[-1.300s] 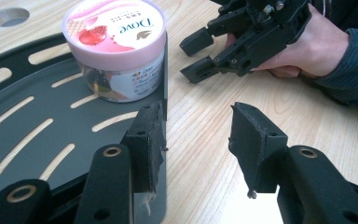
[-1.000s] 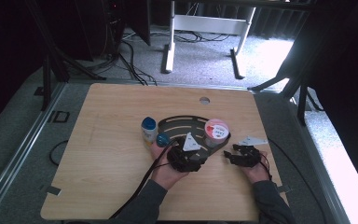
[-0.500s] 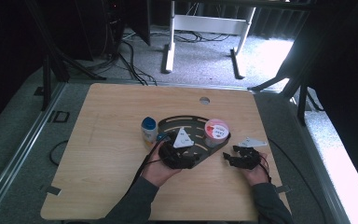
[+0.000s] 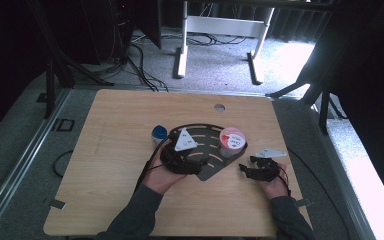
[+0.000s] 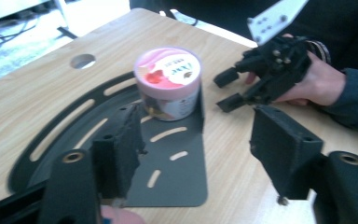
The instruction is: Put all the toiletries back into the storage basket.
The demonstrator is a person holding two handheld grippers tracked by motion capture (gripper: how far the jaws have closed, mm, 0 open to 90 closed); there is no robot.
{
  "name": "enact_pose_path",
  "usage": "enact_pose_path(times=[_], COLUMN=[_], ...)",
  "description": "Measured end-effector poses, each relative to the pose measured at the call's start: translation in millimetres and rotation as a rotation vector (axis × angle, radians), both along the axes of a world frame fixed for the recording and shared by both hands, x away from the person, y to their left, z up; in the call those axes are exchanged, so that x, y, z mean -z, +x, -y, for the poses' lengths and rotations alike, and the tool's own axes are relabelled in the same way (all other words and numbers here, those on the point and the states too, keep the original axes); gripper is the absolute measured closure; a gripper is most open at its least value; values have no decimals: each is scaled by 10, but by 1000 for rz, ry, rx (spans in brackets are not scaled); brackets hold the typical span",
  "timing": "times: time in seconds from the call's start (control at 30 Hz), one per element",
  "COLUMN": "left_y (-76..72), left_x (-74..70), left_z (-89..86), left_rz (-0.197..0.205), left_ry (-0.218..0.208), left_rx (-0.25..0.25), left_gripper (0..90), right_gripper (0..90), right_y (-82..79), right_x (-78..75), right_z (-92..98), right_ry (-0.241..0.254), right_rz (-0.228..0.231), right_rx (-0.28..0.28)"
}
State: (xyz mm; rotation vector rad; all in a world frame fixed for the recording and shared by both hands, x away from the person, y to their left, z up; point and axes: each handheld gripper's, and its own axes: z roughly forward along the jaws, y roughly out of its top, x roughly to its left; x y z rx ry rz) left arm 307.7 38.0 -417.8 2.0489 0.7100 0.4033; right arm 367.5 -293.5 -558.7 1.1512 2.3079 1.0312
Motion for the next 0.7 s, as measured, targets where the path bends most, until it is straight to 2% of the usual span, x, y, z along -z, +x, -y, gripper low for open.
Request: enact_pose_path(times=[0.03, 0.3, 0.5, 0.7], left_y=[9, 118, 153, 200], left_x=[3, 71, 122, 176], left_z=[-18, -176, -263, -341], left_rz=[0, 15, 15, 1], left_ry=[-8, 15, 20, 23], left_rx=[-2, -30, -33, -63], left_gripper=[323, 287, 279, 265], right_gripper=[378, 376, 374, 375], right_y=[0, 0, 1, 0], right_x=[0, 0, 0, 0], right_z=[0, 0, 0, 0], right_ry=[0, 0, 0, 0], right_rz=[0, 0, 0, 0], right_rx=[0, -1, -2, -2])
